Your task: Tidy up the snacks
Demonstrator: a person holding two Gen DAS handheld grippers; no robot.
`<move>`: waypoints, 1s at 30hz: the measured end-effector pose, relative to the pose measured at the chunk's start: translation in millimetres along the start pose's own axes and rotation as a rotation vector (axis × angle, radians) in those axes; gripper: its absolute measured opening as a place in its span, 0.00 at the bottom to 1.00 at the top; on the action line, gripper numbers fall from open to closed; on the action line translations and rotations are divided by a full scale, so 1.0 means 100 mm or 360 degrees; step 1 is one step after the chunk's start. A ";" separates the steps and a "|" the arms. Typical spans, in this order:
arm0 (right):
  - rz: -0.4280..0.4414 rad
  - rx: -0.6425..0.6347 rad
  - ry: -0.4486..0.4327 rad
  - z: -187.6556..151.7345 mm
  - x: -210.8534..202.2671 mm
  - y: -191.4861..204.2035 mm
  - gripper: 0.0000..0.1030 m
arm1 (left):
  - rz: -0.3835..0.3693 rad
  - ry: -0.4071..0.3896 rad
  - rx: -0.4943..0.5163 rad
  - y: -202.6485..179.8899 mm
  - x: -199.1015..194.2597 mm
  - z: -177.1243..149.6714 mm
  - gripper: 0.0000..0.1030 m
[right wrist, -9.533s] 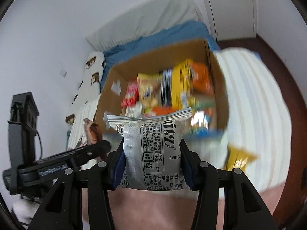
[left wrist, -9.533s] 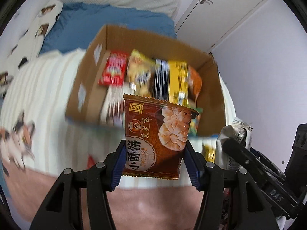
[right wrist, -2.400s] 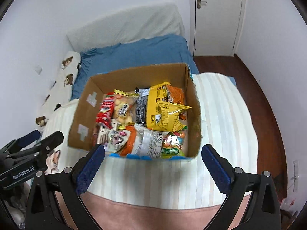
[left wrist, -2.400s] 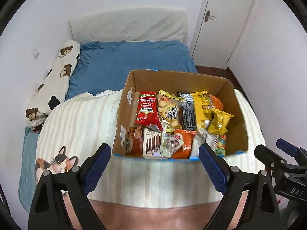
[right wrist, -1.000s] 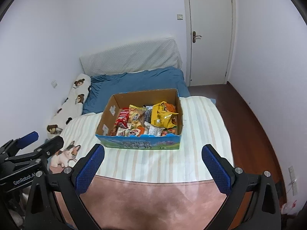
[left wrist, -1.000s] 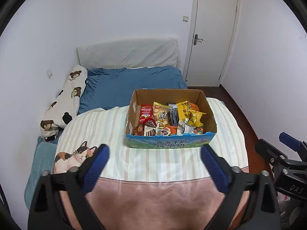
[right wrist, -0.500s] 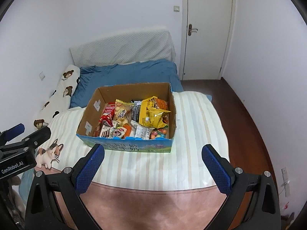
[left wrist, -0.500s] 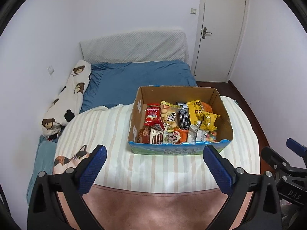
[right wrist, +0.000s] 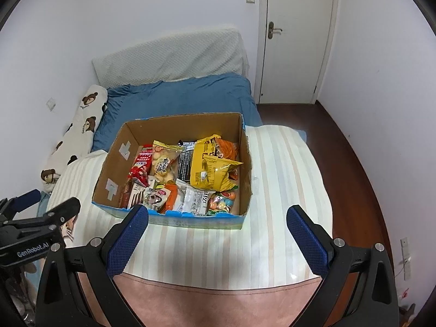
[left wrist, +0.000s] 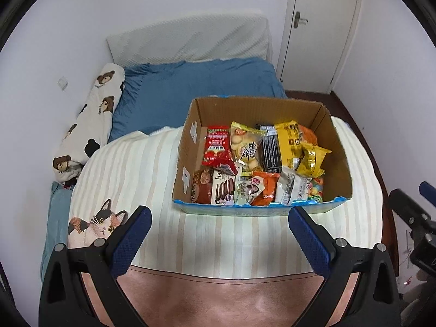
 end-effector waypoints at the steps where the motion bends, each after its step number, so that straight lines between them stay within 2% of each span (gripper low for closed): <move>1: 0.0009 0.0010 0.0009 0.01 0.03 -0.01 1.00 | 0.0004 0.0013 0.0002 0.00 0.03 0.01 1.00; 10: 0.0049 0.0036 0.0081 0.00 0.21 -0.04 1.00 | 0.0008 0.0095 0.0015 -0.04 0.22 0.04 1.00; 30: 0.0072 0.0065 0.0124 -0.09 0.25 -0.03 1.00 | -0.0030 0.0089 0.0049 -0.14 0.12 0.03 1.00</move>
Point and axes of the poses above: each gripper's, at about its wrist camera, not at the fingertips, and x roughly the way its jaws point, y to its left, z to its top, the point moved 6 cm from there along x, roughly the way its jaws point, and after that the axes turned 14 degrees about -x, right-handed, at the moved point
